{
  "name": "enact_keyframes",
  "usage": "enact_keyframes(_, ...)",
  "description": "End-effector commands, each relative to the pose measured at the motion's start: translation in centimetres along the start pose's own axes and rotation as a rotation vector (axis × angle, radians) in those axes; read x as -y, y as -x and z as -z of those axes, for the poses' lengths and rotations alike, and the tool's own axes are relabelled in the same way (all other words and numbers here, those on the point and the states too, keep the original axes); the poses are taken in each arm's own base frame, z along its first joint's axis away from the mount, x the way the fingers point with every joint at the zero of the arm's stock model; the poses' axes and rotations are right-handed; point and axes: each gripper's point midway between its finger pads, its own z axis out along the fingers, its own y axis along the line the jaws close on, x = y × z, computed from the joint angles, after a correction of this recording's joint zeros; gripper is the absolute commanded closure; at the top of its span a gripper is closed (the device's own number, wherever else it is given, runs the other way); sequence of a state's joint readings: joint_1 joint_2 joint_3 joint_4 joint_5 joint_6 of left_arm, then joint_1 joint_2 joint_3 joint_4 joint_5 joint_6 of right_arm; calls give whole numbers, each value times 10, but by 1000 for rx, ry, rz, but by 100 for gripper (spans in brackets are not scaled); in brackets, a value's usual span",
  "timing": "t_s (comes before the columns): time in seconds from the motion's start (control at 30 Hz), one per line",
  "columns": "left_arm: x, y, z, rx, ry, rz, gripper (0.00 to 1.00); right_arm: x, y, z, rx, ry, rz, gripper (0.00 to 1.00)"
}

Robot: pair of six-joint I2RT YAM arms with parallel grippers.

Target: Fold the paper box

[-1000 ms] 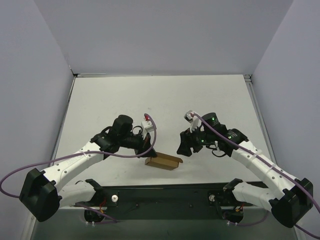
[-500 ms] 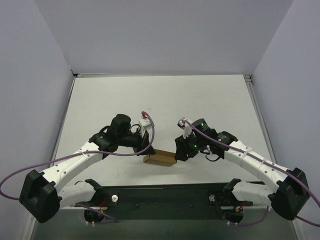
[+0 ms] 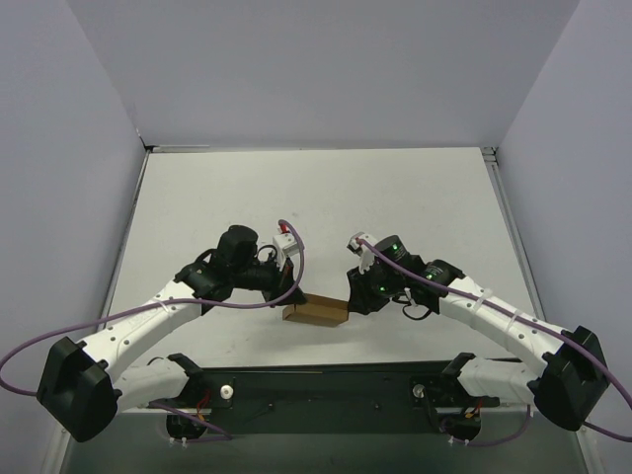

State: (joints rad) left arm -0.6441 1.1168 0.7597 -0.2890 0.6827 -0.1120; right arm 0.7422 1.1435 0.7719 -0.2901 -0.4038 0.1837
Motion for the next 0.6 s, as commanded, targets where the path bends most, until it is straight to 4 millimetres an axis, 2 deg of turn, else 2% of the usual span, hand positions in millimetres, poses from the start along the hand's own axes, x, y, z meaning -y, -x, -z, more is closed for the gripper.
enact_keyframes(0.0,-1,8,6,32,21,-22,100,1,0,2,-18,-24,-8,82)
enact_keyframes(0.13,-1,8,6,34,26,-23,100,-1,-1,2,-30,-18,-14,86)
enact_keyframes(0.33,-3,10,8,44,45,-36,100,-3,6,2,-24,-24,-64,100)
enact_keyframes(0.57,-9,14,10,69,94,-38,100,-7,21,-1,3,-48,-233,100)
